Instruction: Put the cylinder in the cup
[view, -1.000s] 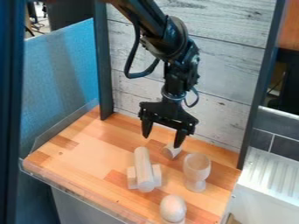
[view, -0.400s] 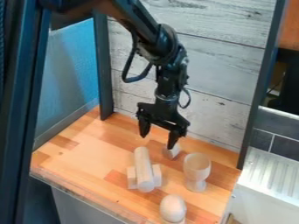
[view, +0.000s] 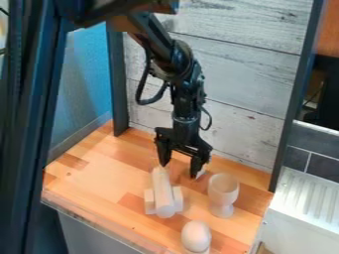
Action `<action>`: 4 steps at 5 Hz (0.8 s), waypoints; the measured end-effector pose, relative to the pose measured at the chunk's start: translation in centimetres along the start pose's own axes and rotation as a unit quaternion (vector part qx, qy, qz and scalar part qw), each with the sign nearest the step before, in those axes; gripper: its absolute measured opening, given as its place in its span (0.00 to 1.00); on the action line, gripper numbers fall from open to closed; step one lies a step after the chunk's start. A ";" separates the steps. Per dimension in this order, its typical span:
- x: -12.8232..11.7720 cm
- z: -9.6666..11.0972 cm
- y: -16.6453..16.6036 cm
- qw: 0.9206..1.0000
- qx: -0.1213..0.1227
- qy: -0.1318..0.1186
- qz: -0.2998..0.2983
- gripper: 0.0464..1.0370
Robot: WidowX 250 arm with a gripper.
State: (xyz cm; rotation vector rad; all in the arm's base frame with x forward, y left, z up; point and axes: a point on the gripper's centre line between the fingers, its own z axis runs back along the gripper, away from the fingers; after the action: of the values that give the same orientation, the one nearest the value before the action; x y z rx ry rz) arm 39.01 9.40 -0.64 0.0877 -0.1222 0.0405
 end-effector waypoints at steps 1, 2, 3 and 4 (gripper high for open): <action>0.1 -1.4 -0.1 1.000 0.000 -0.005 0.004 0.96; 0.5 -1.7 -0.5 1.000 -0.009 -0.029 -0.006 0.96; 0.9 -2.1 -0.5 0.999 -0.009 -0.031 -0.006 0.96; 1.5 -2.3 -0.7 1.000 -0.009 -0.030 -0.001 0.96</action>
State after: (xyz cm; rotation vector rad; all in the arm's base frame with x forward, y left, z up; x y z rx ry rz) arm 40.83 8.97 -2.78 0.0715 -0.1824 0.0340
